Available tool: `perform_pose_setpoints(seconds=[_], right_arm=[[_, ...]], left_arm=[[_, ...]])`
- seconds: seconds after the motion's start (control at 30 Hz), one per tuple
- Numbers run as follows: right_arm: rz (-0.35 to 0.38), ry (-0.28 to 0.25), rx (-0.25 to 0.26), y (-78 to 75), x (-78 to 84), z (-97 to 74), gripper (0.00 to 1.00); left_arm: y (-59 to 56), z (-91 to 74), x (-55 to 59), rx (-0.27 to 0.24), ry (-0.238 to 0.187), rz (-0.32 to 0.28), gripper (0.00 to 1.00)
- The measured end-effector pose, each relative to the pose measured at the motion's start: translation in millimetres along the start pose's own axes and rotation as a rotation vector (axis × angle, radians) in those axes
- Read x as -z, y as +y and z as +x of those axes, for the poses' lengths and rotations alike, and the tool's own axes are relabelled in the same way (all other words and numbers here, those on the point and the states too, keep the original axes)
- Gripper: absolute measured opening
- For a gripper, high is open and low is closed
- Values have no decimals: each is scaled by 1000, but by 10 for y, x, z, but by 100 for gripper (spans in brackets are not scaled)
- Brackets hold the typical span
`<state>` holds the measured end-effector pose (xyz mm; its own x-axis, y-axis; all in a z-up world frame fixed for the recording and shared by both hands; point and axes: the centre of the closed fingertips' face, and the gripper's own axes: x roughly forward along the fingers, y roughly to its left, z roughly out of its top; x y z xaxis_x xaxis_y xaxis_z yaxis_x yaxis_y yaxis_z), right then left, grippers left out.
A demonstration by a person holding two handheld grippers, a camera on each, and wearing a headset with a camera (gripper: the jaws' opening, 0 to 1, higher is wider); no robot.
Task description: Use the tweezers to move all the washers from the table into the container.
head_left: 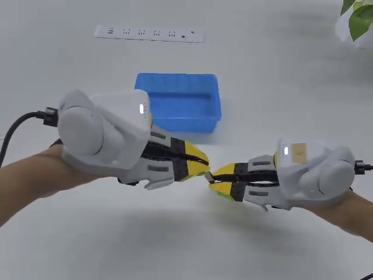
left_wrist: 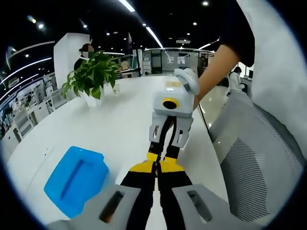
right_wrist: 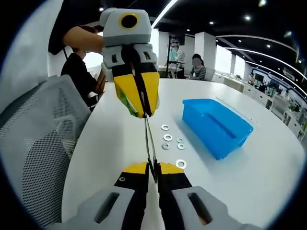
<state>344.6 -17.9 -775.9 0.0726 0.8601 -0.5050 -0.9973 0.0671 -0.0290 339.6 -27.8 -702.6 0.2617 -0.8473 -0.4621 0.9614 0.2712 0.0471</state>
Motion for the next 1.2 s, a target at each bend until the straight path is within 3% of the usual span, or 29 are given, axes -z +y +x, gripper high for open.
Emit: perform_pose_setpoints(seconds=[0.3,0.6,0.7,0.73,0.77,1.2], right_arm=[[-45,33,-37,-1,13,-30,8],[-110,76,-58,-19,32,-50,8],[-118,66,-48,-12,56,-75,7],[-114,54,-37,-16,58,-81,6],[-96,45,-32,-18,58,-85,6],[-67,25,-40,-17,64,-97,6]], left_arm=[[-43,139,-94,17,-53,13,5],[1,254,-145,31,-57,12,5],[-36,300,-162,40,-56,21,5],[-42,313,-169,29,-48,67,5],[-54,315,-173,24,-43,77,5],[-47,246,-201,28,-54,66,6]])
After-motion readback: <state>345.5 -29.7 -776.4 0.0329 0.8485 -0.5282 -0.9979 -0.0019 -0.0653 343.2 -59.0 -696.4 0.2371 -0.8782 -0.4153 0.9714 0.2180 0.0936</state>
